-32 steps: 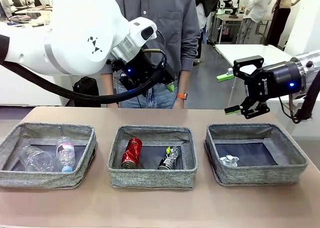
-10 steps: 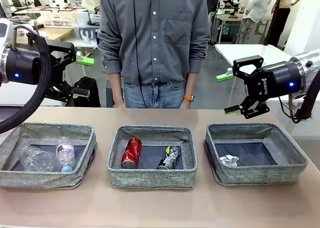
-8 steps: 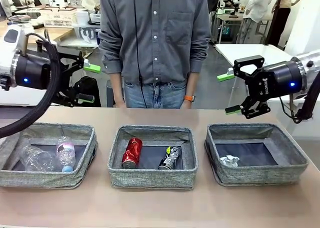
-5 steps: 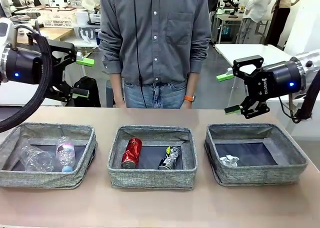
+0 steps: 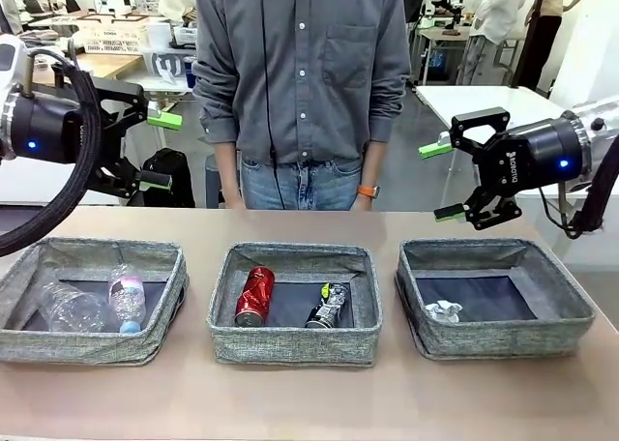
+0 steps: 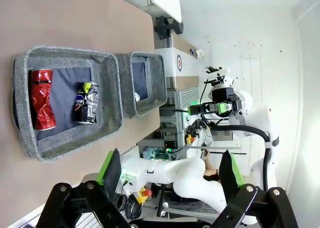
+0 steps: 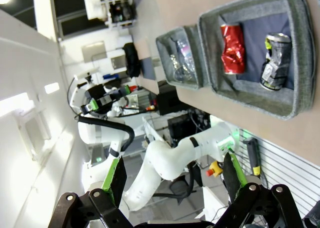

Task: Sort the waste into the appropriate baskets.
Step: Place the picked waste into the Fabric basket indicated by the person.

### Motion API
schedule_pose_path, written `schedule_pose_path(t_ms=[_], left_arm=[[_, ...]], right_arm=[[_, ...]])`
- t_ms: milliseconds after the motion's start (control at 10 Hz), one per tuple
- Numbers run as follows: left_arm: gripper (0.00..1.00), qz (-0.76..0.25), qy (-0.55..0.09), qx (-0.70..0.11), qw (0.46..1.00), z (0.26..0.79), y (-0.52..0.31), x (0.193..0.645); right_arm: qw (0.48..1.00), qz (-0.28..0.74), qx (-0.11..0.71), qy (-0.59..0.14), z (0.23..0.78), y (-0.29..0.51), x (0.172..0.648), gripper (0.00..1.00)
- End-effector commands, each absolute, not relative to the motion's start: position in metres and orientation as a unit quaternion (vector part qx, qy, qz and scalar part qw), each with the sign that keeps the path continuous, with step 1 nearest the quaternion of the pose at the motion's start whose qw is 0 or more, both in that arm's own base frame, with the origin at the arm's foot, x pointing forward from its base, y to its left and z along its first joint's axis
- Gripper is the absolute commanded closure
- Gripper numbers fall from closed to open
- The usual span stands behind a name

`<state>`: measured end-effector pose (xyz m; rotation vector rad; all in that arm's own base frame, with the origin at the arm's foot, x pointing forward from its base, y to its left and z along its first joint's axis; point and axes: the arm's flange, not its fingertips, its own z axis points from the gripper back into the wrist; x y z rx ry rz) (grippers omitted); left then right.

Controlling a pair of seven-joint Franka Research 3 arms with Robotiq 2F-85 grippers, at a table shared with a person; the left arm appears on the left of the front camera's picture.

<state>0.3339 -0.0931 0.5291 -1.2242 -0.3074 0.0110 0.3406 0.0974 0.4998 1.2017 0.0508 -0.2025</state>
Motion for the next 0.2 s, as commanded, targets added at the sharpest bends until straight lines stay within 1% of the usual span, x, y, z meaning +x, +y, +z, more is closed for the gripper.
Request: schedule_pose_path(t_ms=[0, 100], left_arm=[[0.0, 0.003, -0.146, -0.58, 0.802, 0.5279, -0.0946, 0.3315], [0.0, 0.003, -0.146, -0.58, 0.802, 0.5279, -0.0946, 0.3315]], right_arm=[[0.819, -0.084, 0.568, 0.019, 0.4999, 0.0973, 0.3421, 0.0], [0.819, -0.084, 0.568, 0.019, 0.4999, 0.0973, 0.3421, 0.0]])
